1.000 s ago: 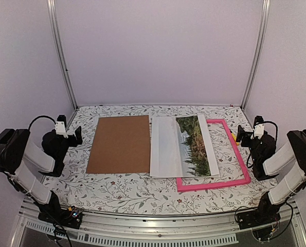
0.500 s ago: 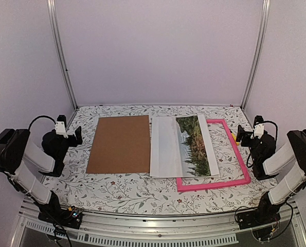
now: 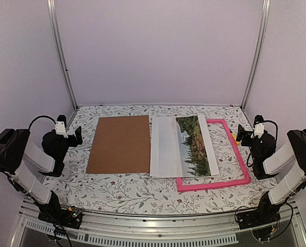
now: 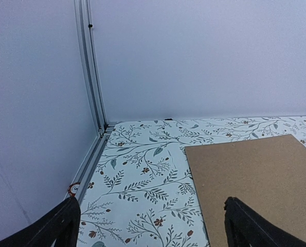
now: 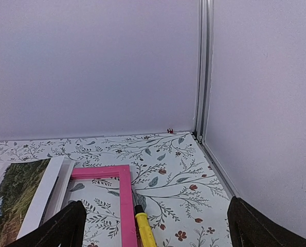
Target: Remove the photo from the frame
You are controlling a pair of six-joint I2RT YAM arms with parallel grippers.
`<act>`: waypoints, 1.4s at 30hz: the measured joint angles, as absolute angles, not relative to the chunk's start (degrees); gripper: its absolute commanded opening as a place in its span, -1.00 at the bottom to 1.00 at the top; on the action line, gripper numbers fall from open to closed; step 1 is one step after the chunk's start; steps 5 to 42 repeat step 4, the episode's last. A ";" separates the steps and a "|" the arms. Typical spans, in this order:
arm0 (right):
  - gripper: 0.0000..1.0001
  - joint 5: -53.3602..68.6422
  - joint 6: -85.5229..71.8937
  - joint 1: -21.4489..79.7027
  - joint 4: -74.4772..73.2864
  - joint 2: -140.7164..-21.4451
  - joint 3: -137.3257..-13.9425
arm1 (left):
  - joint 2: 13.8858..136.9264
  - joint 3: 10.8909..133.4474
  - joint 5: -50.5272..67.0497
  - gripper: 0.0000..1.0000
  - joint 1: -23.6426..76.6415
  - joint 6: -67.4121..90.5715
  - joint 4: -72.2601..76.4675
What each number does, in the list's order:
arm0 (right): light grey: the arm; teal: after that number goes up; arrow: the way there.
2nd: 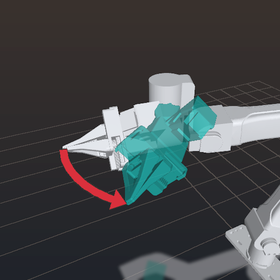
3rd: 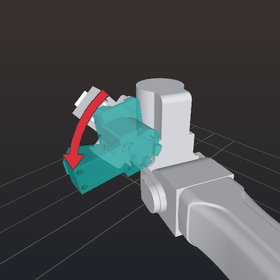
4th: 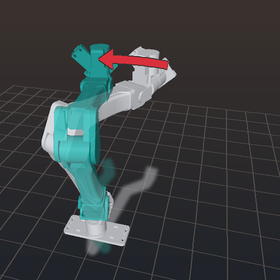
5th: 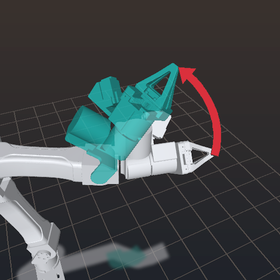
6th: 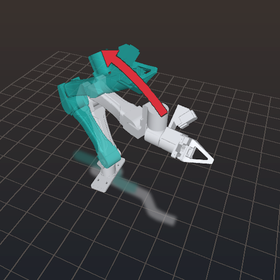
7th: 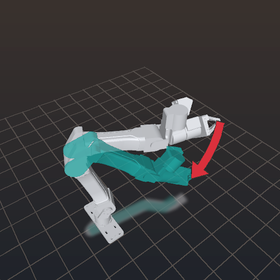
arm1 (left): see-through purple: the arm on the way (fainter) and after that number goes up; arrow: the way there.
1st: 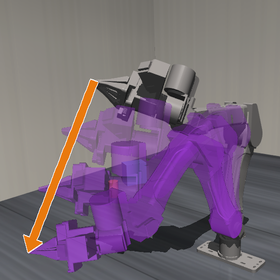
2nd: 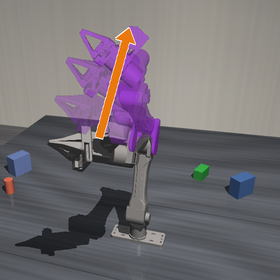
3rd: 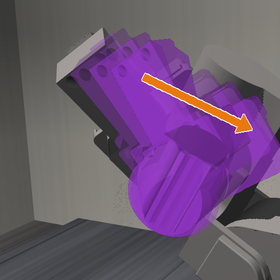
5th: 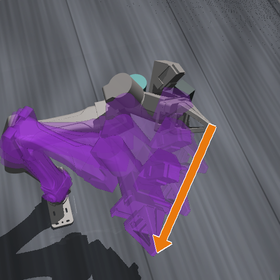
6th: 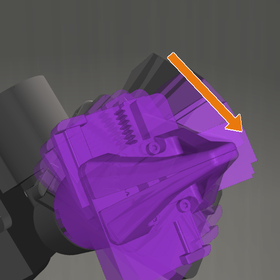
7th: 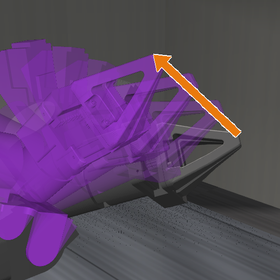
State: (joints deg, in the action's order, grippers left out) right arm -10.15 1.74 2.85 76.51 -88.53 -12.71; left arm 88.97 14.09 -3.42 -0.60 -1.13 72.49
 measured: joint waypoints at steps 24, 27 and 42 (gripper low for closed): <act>0.98 -10.11 1.74 2.81 76.31 -88.53 -12.71 | 88.97 14.09 -3.42 0.99 -0.60 -1.13 72.49; 0.98 -10.11 1.74 2.81 76.31 -88.53 -12.71 | 88.97 14.09 -3.42 0.99 -0.60 -1.13 72.49; 0.98 -10.11 1.74 2.81 76.31 -88.53 -12.71 | 88.97 14.09 -3.42 0.99 -0.60 -1.13 72.49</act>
